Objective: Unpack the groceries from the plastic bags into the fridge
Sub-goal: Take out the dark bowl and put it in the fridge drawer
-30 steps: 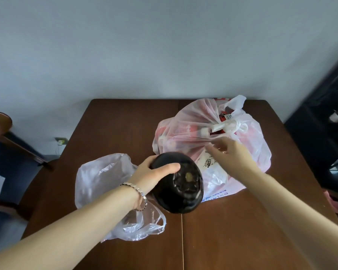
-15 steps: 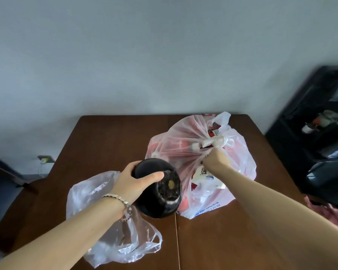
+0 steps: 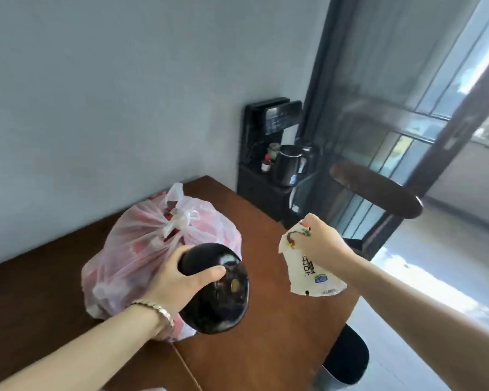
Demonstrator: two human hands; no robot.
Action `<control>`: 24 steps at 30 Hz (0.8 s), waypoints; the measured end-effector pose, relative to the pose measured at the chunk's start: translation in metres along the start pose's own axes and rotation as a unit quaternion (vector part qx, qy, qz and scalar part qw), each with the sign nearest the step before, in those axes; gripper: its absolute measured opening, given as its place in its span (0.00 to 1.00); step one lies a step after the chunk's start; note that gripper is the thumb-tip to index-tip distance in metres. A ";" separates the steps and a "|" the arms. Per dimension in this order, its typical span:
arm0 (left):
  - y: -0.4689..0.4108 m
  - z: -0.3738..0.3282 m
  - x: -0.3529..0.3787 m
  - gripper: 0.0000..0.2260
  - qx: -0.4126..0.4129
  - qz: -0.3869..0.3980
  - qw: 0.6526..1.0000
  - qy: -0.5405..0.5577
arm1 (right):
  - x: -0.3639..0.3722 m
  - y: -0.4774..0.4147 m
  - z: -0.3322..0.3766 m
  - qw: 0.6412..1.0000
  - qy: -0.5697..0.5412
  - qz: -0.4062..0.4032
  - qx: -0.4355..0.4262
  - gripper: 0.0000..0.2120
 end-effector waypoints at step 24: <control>0.373 -0.227 0.689 0.21 0.110 0.540 0.834 0.025 | -0.367 0.483 -0.555 0.808 -0.035 -0.406 0.426 0.03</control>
Point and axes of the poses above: each hand's wrist, its own y-axis away from the middle knuckle, its own x-axis out of the palm, z = x × y, the point moved 4 cm from there along -y, towards the middle knuckle, and after that the axes turned 2 degrees about -z, right-handed, at the moved point
